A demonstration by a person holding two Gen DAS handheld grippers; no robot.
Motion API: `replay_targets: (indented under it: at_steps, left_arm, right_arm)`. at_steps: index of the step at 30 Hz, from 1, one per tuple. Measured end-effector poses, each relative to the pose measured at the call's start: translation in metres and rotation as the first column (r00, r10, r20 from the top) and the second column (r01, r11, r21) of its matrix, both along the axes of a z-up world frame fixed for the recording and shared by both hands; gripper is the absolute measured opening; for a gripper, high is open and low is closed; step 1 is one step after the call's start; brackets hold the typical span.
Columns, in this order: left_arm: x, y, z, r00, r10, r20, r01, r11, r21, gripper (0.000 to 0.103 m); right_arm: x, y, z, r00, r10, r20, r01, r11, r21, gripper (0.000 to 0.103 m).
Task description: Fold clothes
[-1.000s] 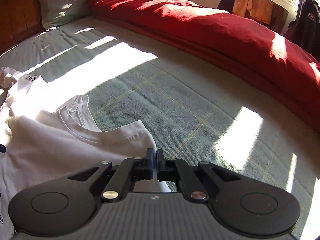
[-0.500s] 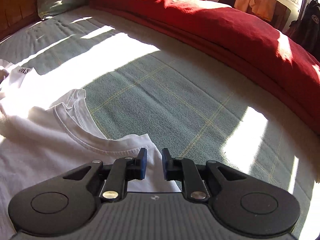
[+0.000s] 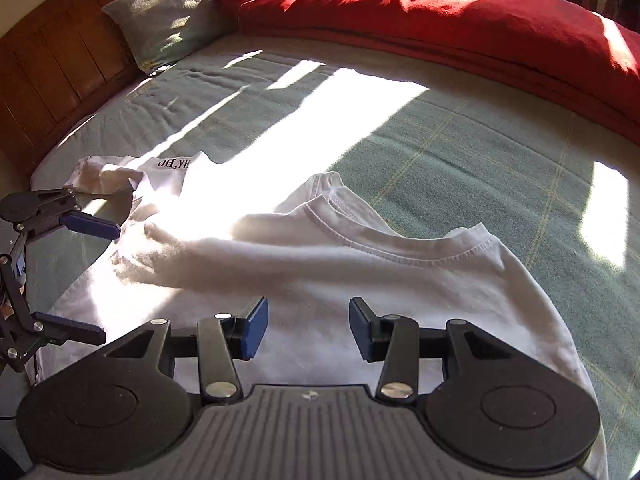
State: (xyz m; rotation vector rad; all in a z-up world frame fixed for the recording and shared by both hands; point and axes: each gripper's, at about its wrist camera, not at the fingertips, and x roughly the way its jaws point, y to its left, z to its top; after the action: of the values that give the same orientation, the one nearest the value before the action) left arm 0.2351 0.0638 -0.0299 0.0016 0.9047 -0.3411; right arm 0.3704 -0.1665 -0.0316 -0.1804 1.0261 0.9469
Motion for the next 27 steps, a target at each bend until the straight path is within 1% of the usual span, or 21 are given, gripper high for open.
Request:
replay_targets:
  at_steps: [1,3,6,8,10,12,13,14,15,16,17,19,21,24,26,27]
  left_arm:
    - [0.005,0.0,-0.002,1.0,-0.005,-0.005,0.005,1.0,-0.017,0.102]
    - [0.014,0.0,-0.004,1.0,-0.017,-0.003,0.017,0.999,-0.039,0.102]
    - [0.033,0.002,-0.003,0.998,-0.045,0.034,0.046,0.999,-0.028,0.102]
    - [0.053,0.008,-0.003,0.998,-0.048,0.045,0.048,0.999,-0.007,0.102]
    - [0.077,0.016,-0.003,0.998,-0.052,0.03,0.052,0.999,0.01,0.102]
    - [0.098,0.025,-0.008,0.998,-0.063,0.013,0.062,0.997,0.051,0.101]
    - [0.109,0.03,-0.012,0.998,-0.069,0.005,0.068,0.995,0.076,0.098]
    - [0.119,0.035,-0.015,0.997,-0.075,-0.004,0.075,0.992,0.102,0.087]
    - [0.129,0.04,-0.019,0.997,-0.081,-0.013,0.082,0.988,0.127,0.08]
    - [0.138,0.045,-0.024,0.996,-0.084,-0.027,0.087,0.985,0.146,0.067]
    - [0.146,0.051,-0.031,0.995,-0.083,-0.05,0.09,0.984,0.152,0.062]
    - [0.158,0.064,-0.047,0.993,-0.084,-0.085,0.098,0.981,0.167,0.062]
    - [0.162,0.075,-0.059,0.992,-0.077,-0.097,0.094,0.978,0.187,0.061]
    - [0.166,0.086,-0.076,0.984,-0.09,-0.152,0.113,0.983,0.146,0.061]
    - [0.166,0.09,-0.081,0.982,-0.091,-0.163,0.112,0.986,0.124,0.062]
    - [0.165,0.089,-0.082,0.982,-0.091,-0.165,0.112,0.986,0.125,0.062]
  right_arm:
    - [-0.01,-0.002,-0.004,1.0,-0.019,-0.009,0.019,1.0,0.001,0.059]
    - [-0.027,-0.006,-0.014,0.998,-0.07,-0.002,0.07,0.997,-0.027,0.059]
    - [-0.048,-0.017,-0.03,0.985,-0.17,0.042,0.173,0.981,-0.082,0.063]
    - [-0.059,-0.026,-0.039,0.974,-0.224,0.034,0.226,0.972,-0.059,0.064]
    - [-0.068,-0.033,-0.044,0.963,-0.269,0.025,0.27,0.963,-0.026,0.065]
    - [-0.074,-0.038,-0.045,0.953,-0.301,0.023,0.301,0.954,0.01,0.066]
    - [-0.076,-0.041,-0.045,0.949,-0.316,0.019,0.315,0.949,0.027,0.066]
    - [-0.077,-0.043,-0.045,0.945,-0.328,0.015,0.327,0.944,0.04,0.066]
    - [-0.078,-0.044,-0.046,0.941,-0.338,0.01,0.337,0.94,0.052,0.066]
    - [-0.078,-0.046,-0.047,0.937,-0.349,0.005,0.348,0.935,0.063,0.066]
    - [-0.079,-0.048,-0.047,0.935,-0.355,0.002,0.354,0.933,0.073,0.066]
    - [-0.079,-0.051,-0.048,0.935,-0.356,-0.002,0.354,0.931,0.092,0.066]
    - [-0.079,-0.053,-0.049,0.935,-0.354,-0.007,0.353,0.93,0.103,0.066]
    - [-0.077,-0.056,-0.05,0.937,-0.349,-0.014,0.348,0.931,0.113,0.066]
    - [-0.075,-0.056,-0.051,0.937,-0.349,-0.013,0.348,0.93,0.117,0.066]
    - [-0.074,-0.056,-0.051,0.936,-0.353,-0.014,0.352,0.928,0.123,0.066]
